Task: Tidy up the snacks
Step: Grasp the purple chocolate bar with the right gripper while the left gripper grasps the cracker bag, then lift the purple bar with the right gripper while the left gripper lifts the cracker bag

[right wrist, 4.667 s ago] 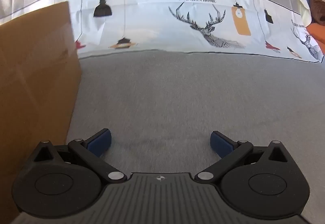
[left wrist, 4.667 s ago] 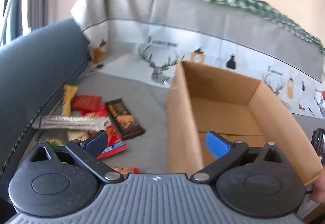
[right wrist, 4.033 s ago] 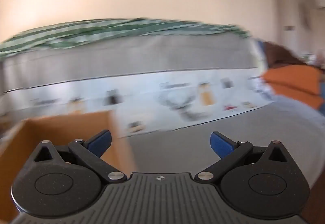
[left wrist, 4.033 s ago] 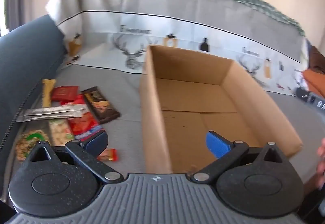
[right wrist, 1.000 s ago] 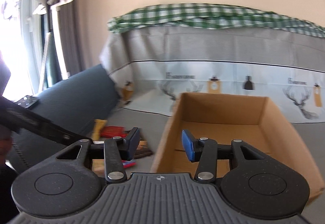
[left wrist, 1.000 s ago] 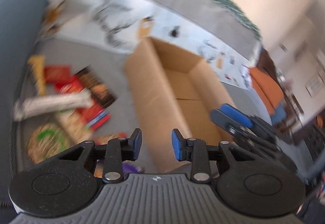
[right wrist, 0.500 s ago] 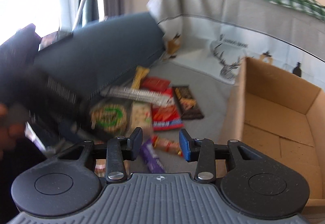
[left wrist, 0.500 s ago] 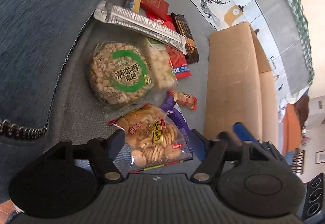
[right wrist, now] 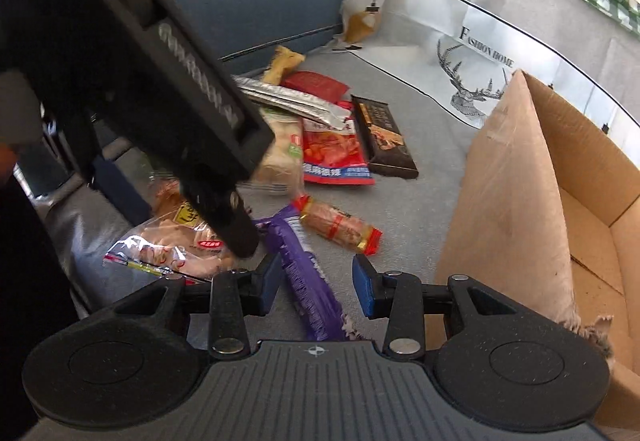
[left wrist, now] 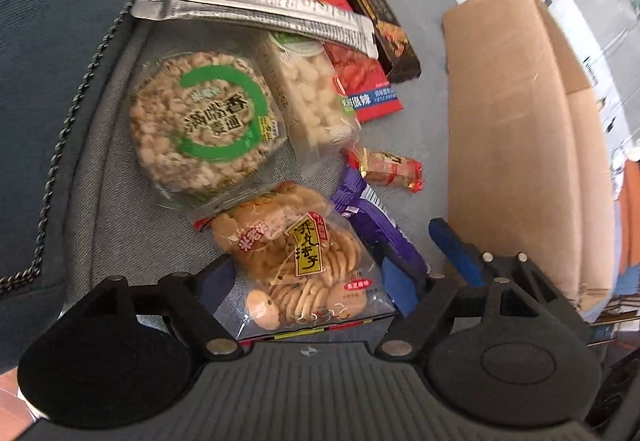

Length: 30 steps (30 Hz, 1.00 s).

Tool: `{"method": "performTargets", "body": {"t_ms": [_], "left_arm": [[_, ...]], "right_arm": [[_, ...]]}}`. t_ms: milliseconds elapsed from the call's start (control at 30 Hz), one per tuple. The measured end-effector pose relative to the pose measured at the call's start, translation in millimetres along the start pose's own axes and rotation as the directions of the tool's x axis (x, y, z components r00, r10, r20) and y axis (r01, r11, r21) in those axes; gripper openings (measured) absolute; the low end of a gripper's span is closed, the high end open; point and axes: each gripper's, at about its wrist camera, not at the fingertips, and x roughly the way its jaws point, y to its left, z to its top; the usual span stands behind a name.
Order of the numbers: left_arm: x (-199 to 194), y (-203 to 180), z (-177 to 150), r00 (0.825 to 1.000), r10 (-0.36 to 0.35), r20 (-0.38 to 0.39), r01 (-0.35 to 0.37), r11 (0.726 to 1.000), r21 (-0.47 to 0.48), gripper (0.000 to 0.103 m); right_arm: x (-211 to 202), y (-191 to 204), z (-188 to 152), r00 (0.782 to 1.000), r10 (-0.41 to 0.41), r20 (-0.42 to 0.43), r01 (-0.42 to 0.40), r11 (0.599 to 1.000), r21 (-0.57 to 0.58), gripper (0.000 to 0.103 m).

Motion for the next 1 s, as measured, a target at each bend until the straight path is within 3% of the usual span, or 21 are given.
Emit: {"method": "performTargets", "body": {"t_ms": [167,200,300,400,567,667,800,1000], "left_arm": [[3.8,-8.7,0.0,0.999,0.048,0.002,-0.048,0.998,0.04,0.081],[3.0,-10.3,-1.0,0.999,0.048,0.006,-0.048,0.998,0.051,0.074],[-2.8,-10.5,-3.2,0.999,0.043,0.032,-0.046,0.996,0.073,0.068],[-15.0,-6.5,-6.4,0.996,0.001,0.089,-0.007,0.997,0.072,0.065],[-41.4,7.2,-14.9,0.972,-0.131,0.197,0.121,0.991,0.062,0.065],[-39.7,11.0,-14.0,0.977,-0.138,0.161,0.13,0.99,0.055,0.065],[-26.1,7.6,-6.4,0.994,-0.071,0.079,0.068,0.997,0.041,0.065],[-14.0,7.5,-4.9,1.0,-0.018,0.026,0.017,0.999,0.045,0.066]], "right_arm": [[11.1,-4.1,-1.8,0.998,0.026,-0.053,-0.025,0.999,0.024,0.041],[12.0,-4.3,-2.5,0.998,0.029,-0.057,-0.027,0.999,0.025,0.041],[14.3,-5.7,-4.2,0.996,0.042,-0.073,-0.04,0.999,0.031,0.04],[18.3,-6.6,-5.2,0.994,0.069,-0.089,-0.066,0.997,0.037,0.022],[12.4,-6.4,-3.4,0.995,0.082,-0.056,-0.079,0.995,0.054,0.019],[15.5,-9.3,-4.8,0.991,0.11,-0.075,-0.103,0.99,0.091,0.019],[20.8,-7.0,-6.7,0.988,0.122,-0.093,-0.114,0.989,0.091,0.02],[25.5,-5.8,-5.8,0.988,0.123,-0.096,-0.114,0.989,0.093,0.02]]}}
